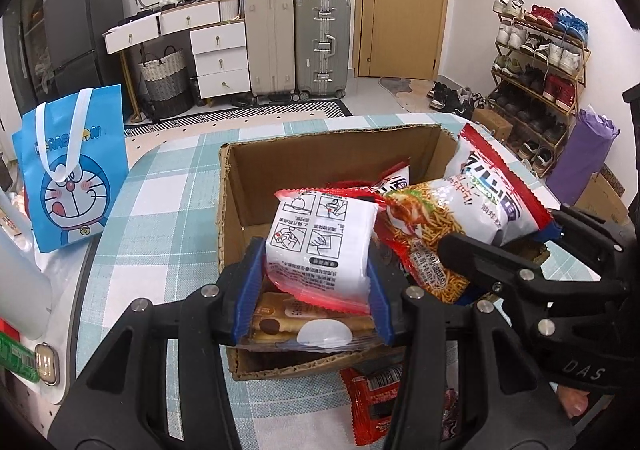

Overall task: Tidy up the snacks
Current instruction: 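Lift and carry both held bags over the SF box, then open both tools to release the bags into the box, then withdraw both tools from the box toward the remaining red packs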

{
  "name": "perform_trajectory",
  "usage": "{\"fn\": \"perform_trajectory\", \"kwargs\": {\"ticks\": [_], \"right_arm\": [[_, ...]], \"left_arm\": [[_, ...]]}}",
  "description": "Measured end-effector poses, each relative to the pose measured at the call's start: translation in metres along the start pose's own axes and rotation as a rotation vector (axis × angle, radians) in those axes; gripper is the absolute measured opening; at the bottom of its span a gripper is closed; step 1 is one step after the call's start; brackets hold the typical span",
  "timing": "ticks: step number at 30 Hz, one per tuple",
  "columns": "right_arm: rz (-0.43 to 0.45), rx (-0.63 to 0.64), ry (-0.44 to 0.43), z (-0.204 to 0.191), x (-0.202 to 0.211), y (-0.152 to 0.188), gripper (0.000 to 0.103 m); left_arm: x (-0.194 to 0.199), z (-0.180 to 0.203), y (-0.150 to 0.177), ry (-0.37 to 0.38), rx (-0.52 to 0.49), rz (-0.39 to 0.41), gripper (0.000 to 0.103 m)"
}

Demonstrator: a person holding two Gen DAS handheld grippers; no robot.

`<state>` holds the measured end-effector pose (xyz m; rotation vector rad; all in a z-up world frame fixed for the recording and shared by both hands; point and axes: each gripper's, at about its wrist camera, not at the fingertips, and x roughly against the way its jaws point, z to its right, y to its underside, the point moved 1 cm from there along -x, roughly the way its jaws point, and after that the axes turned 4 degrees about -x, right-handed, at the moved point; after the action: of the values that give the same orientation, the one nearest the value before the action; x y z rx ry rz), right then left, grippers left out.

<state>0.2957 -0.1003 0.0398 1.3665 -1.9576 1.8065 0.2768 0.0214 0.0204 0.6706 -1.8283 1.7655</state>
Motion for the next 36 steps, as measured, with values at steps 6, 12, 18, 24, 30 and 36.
{"fn": "perform_trajectory", "kwargs": {"ticks": [6,12,18,24,30,36], "right_arm": [[0.033,0.011,-0.001,0.002,0.015,0.003,0.065],[0.066,0.000,0.022,0.008,0.033,0.007,0.074],[0.079,-0.016,0.024,0.012,0.049,0.013,0.096],[0.074,-0.011,0.012,0.009,0.061,0.025,0.102],[0.087,0.003,0.013,0.006,0.073,0.038,0.102],[0.091,-0.012,0.001,0.008,0.081,0.049,0.102]], "left_arm": [[0.001,0.002,0.001,-0.006,-0.002,0.002,0.046],[0.013,-0.002,0.001,0.016,0.027,0.019,0.060],[0.039,-0.008,0.005,0.007,0.042,0.060,0.082],[0.070,-0.012,0.017,0.010,0.052,0.097,0.102],[0.092,-0.012,0.033,0.001,0.055,0.102,0.102],[0.105,-0.011,0.051,-0.003,0.050,0.104,0.102]]}}
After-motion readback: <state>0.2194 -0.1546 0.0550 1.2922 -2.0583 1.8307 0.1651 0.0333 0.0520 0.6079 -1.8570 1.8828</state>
